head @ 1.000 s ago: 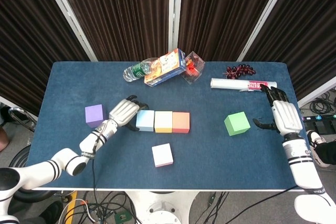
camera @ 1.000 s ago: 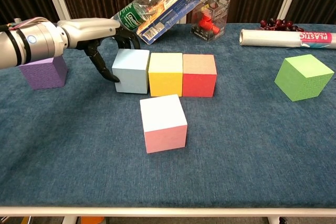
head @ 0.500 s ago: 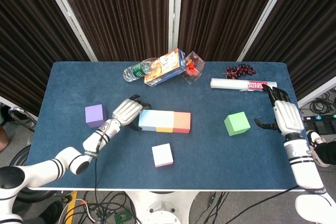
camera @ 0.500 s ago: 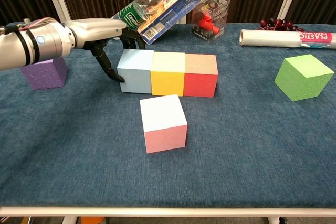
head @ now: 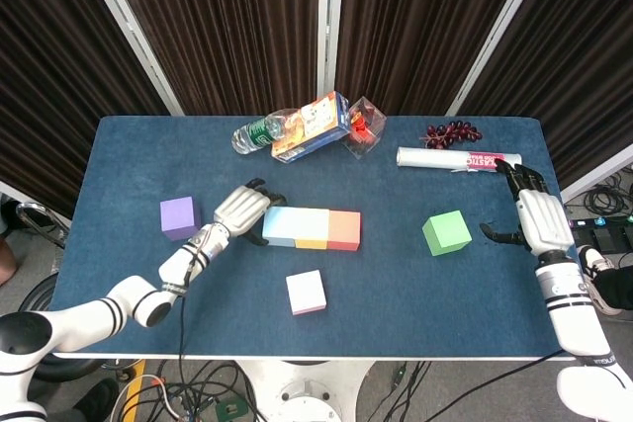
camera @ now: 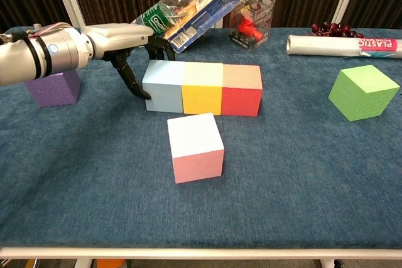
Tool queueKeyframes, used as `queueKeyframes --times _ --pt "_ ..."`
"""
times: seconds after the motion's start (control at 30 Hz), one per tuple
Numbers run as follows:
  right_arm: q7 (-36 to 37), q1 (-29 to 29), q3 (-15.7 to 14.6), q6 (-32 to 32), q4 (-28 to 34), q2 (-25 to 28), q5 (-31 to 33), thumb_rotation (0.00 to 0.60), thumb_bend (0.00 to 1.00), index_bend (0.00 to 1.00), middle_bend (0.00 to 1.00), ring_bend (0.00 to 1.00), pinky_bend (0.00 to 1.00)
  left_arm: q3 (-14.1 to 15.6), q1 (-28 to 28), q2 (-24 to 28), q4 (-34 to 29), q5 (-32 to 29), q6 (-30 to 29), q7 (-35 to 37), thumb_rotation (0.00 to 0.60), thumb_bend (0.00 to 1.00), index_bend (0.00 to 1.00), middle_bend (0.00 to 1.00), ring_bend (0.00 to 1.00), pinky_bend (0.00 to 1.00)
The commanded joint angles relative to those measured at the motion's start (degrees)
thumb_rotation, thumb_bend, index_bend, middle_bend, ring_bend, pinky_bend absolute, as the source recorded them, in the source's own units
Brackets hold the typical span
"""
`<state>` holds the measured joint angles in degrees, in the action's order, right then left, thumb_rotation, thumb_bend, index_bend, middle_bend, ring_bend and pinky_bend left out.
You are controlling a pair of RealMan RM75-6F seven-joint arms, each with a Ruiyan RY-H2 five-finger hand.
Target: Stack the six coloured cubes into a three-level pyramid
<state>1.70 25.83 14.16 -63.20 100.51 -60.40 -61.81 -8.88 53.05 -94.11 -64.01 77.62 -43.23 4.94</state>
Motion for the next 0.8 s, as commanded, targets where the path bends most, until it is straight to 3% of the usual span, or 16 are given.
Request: queueKeyframes --times 0.03,0.8 --pt "0.1 -0.1 0.0 0.0 0.0 0.0 0.0 0.600 0.15 0.00 0.13 0.00 0.00 0.0 0.1 0.0 -0.1 -0.3 0.1 -0.2 0.600 0.16 0.28 0.45 0.32 0.13" --pt "1.2 -0.7 0.4 -0.5 -0.1 -0.1 -0.7 0.600 0.16 0.00 0.14 0.00 0.00 0.1 -0.3 0.7 -2.5 -3.3 0.6 -3.4 0.600 0.13 0.17 0.27 0.24 0.13"
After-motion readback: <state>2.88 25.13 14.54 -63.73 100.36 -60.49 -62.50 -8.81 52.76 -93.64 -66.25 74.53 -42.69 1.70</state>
